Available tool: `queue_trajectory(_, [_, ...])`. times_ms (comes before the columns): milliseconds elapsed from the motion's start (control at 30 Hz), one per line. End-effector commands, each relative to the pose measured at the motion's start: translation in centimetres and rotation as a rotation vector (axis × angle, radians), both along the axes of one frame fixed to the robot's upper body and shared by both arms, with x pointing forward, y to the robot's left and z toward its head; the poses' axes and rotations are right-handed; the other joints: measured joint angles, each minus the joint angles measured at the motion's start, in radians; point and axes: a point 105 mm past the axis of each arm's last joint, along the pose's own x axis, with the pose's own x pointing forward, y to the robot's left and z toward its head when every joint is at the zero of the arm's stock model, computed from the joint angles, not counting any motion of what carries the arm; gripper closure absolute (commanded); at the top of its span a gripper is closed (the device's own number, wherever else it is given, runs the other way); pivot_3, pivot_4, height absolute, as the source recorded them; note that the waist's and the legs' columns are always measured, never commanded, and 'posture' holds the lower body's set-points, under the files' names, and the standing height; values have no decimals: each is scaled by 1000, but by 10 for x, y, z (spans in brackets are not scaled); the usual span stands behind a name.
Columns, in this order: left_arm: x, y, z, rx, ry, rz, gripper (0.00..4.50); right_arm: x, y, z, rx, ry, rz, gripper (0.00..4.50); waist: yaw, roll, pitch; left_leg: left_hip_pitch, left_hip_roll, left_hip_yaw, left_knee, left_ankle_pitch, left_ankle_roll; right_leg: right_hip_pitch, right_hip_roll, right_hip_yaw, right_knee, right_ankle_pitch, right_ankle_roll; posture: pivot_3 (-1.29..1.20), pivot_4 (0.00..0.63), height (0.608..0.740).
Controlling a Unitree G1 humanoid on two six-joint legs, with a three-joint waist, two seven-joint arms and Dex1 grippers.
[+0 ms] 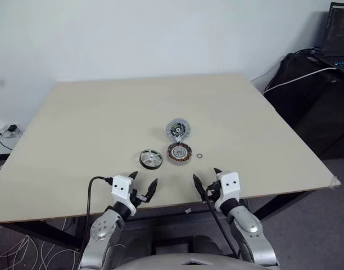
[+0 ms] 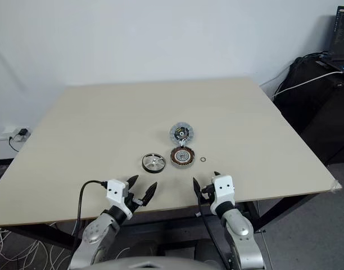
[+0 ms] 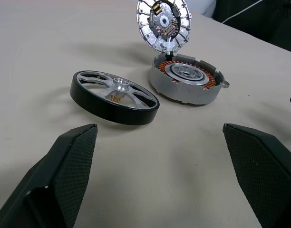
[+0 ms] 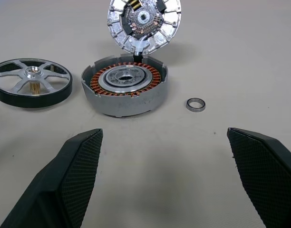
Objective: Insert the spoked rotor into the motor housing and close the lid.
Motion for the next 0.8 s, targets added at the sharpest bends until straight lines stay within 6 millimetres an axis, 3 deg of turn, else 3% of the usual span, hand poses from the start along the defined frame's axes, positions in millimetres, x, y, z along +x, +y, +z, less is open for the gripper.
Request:
queue_trajectory(33, [3, -1, 8, 6, -41, -9, 34, 5, 2, 15, 1, -58, 4, 0, 0, 0, 0, 0, 0, 0, 0, 0, 0, 0, 0, 0, 0, 0, 0, 0, 0, 740])
queue_trajectory(500, [3, -3, 10, 3, -44, -9, 34, 5, 2, 16, -2, -57, 2, 0, 0, 0, 0, 0, 0, 0, 0, 0, 0, 0, 0, 0, 0, 0, 0, 0, 0, 740])
queue_trajectory(800, [4, -5, 12, -4, -44, -10, 34, 34, -10, 5, -82, 14, -72, 0, -1, 0, 0, 1, 0, 0, 1, 0, 0, 1, 0, 0, 1, 0, 0, 0, 0, 740])
